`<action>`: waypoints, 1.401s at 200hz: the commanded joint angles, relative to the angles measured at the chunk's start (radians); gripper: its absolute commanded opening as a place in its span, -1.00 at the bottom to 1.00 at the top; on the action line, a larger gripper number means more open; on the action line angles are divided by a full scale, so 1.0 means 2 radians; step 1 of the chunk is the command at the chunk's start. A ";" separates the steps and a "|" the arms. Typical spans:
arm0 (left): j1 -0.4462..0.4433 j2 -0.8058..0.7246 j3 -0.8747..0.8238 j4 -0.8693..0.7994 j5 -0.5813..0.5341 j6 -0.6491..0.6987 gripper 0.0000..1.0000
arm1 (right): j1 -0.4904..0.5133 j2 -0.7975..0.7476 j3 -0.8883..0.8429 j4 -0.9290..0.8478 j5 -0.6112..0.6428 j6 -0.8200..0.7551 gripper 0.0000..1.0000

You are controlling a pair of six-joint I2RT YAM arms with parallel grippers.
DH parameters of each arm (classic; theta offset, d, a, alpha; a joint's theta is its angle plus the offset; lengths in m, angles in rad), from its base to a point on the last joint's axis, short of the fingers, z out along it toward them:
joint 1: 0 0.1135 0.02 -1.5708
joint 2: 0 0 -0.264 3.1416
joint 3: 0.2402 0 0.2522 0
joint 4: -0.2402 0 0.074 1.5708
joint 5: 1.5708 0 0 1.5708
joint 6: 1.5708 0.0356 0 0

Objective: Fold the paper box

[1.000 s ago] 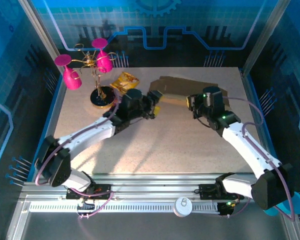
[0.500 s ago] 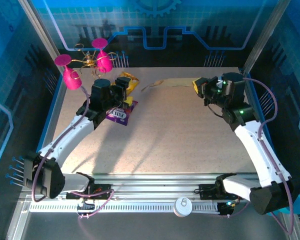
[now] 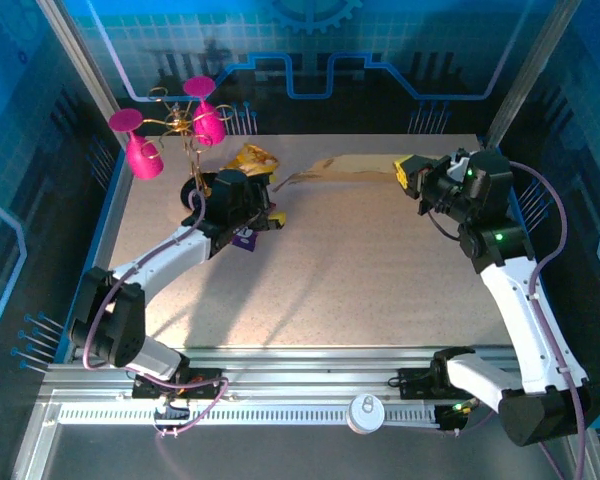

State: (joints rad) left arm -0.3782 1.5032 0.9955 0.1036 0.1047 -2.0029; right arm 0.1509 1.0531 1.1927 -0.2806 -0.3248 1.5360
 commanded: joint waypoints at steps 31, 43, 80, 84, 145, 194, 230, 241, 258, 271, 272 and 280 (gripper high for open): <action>0.006 0.043 0.012 0.047 -0.050 -0.062 0.63 | -0.022 -0.021 -0.004 0.023 -0.044 0.020 -1.00; 0.007 0.053 0.015 0.058 -0.052 -0.064 0.58 | -0.026 -0.025 -0.010 0.025 -0.052 0.025 -1.00; 0.007 0.080 0.025 0.094 -0.061 -0.069 0.35 | -0.040 -0.040 -0.033 0.033 -0.075 0.040 -1.00; 0.007 0.082 0.026 0.097 -0.062 -0.070 0.32 | -0.042 -0.042 -0.035 0.033 -0.078 0.041 -1.00; 0.007 0.097 0.047 0.139 -0.084 -0.055 -0.92 | -0.071 -0.058 -0.052 0.011 -0.107 0.037 -1.00; 0.012 0.096 0.095 0.188 -0.118 0.027 -1.00 | -0.085 -0.084 -0.027 -0.114 -0.086 -0.020 0.18; 0.014 0.141 0.150 0.269 -0.114 0.067 -1.00 | -0.086 -0.089 0.030 -0.181 -0.068 -0.061 0.34; 0.015 0.157 0.174 0.285 -0.108 0.078 -1.00 | -0.086 -0.093 0.043 -0.195 -0.063 -0.066 0.37; 0.016 0.178 0.211 0.291 -0.097 0.104 -1.00 | -0.086 -0.101 0.053 -0.207 -0.061 -0.064 0.40; 0.016 0.193 0.236 0.294 -0.091 0.115 -1.00 | -0.085 -0.109 0.055 -0.209 -0.057 -0.059 0.42; 0.016 0.194 0.238 0.295 -0.090 0.116 -1.00 | -0.084 -0.110 0.055 -0.210 -0.057 -0.057 0.42; 0.016 0.205 0.251 0.303 -0.085 0.122 -1.00 | -0.084 -0.115 0.055 -0.214 -0.055 -0.054 0.42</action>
State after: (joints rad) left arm -0.3542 1.8645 1.4036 0.6163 -0.0978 -1.8458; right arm -0.0078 0.8536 1.2751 -0.6334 -0.4557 1.4380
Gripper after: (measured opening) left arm 0.063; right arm 0.707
